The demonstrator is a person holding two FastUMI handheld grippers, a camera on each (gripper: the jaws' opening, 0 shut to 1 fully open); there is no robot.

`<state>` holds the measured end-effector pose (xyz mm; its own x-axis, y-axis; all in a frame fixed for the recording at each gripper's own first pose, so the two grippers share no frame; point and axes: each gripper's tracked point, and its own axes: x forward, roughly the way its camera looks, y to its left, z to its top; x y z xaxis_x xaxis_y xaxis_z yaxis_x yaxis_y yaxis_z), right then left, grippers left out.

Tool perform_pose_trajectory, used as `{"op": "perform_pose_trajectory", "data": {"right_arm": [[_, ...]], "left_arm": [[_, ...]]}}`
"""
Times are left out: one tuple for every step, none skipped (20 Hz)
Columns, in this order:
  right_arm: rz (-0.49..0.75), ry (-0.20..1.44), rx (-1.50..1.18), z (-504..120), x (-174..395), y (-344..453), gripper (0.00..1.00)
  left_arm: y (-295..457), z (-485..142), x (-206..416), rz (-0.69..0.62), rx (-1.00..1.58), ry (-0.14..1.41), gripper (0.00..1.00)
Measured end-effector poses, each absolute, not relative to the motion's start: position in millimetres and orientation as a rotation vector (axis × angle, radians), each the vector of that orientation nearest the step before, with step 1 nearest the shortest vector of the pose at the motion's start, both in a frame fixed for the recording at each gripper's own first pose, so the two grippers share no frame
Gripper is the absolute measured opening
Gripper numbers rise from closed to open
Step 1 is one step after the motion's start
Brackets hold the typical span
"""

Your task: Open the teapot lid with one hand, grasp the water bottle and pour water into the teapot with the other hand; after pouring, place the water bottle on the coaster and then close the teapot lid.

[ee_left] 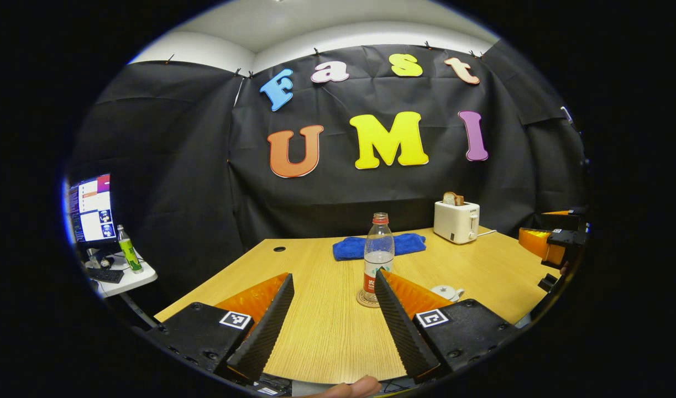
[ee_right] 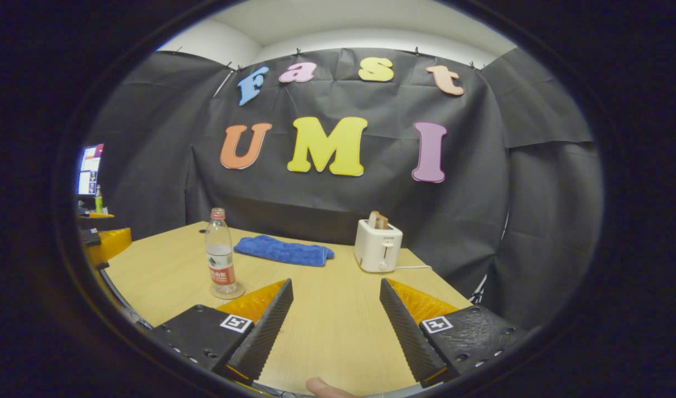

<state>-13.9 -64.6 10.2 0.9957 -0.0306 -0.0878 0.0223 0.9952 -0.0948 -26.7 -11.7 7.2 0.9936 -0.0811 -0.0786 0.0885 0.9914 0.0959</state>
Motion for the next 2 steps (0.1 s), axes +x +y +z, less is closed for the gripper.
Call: {"op": "perform_pose_trajectory", "data": {"right_arm": [[-0.03,0.089,-0.092,9.9,-12.9,-64.8,0.95],[-0.031,0.091,-0.088,9.1,-12.8,-64.3,0.97]], "left_arm": [[-8.3,8.7,-27.4,-0.074,0.096,0.072,0.92],[-6.7,11.1,-26.2,-0.068,0.09,0.067,0.92]]}}
